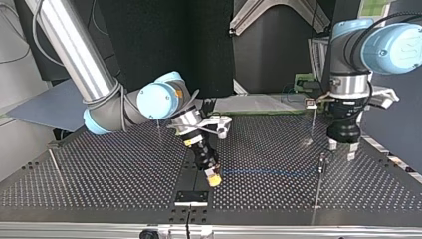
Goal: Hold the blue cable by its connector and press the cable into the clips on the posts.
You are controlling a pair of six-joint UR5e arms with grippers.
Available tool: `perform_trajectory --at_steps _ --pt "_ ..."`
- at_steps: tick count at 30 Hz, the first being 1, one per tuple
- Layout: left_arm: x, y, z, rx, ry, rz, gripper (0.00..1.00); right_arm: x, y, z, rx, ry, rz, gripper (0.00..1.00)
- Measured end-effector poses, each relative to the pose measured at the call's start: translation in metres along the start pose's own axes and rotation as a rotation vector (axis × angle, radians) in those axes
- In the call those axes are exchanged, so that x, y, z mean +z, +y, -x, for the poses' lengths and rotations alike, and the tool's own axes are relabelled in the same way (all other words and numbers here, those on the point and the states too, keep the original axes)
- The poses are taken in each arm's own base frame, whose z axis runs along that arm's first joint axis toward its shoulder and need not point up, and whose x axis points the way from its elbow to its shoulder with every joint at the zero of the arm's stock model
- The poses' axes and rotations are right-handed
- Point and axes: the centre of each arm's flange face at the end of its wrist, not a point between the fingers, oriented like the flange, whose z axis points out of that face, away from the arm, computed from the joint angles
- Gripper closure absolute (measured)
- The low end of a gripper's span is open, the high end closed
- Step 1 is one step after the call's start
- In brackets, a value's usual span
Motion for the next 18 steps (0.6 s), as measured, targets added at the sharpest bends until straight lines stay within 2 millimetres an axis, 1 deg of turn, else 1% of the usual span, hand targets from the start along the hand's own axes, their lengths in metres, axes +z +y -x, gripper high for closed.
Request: perform_trajectory --at_steps 3,8,13,18 --pt "-0.003 0.000 -0.001 0.018 0.022 0.005 0.00 0.000 0.000 0.000 0.000 0.000 0.000 1.00" --pt "-0.009 -0.005 0.004 0.062 0.028 -0.020 0.00 0.000 0.001 0.001 0.000 -0.002 0.001 1.00" --pt "-0.010 -0.012 0.012 0.092 0.015 -0.070 0.00 0.000 0.001 0.001 0.000 -0.003 0.002 1.00" --pt "-0.011 -0.016 0.012 0.106 0.020 -0.090 0.00 0.000 0.002 0.001 0.000 -0.003 0.002 1.00"
